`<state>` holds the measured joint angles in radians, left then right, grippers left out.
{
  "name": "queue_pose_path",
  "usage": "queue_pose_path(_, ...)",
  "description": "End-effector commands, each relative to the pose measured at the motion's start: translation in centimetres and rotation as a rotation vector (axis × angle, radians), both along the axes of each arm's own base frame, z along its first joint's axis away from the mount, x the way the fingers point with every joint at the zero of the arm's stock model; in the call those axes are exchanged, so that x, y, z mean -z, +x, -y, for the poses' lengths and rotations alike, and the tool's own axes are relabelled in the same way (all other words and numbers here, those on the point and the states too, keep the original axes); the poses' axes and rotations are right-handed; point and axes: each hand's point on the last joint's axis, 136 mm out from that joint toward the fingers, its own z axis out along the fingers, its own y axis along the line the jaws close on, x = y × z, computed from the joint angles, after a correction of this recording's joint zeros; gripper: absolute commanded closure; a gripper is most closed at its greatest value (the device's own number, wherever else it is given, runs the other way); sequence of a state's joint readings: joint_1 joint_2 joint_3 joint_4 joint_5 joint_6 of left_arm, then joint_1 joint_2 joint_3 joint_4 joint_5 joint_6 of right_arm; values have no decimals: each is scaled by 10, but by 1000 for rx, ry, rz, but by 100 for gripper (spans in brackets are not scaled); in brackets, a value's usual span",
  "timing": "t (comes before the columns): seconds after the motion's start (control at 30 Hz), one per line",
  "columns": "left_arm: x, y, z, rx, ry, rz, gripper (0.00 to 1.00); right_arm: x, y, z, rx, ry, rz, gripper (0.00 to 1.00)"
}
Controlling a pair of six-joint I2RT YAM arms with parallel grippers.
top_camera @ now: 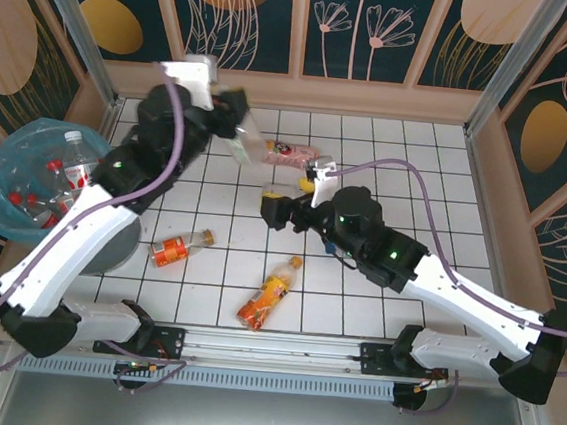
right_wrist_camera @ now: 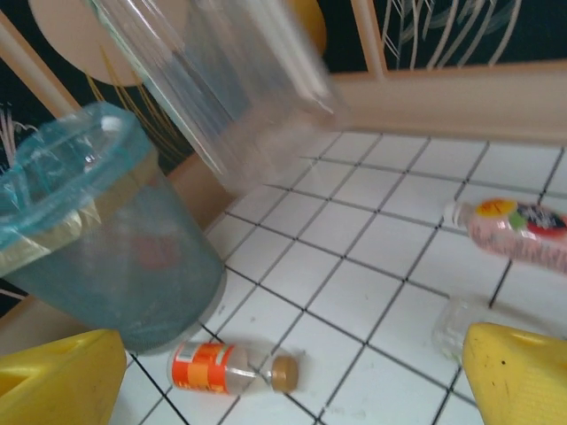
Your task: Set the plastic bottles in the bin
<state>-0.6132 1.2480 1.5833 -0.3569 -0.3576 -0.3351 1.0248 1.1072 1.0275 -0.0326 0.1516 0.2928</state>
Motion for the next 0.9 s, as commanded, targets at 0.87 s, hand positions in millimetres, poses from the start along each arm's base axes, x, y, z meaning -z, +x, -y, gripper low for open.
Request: queue_pose_path(0.87, 42, -102, -337, -1209, 313, -277, 100, -42, -42, -56, -263, -21, 139, 1)
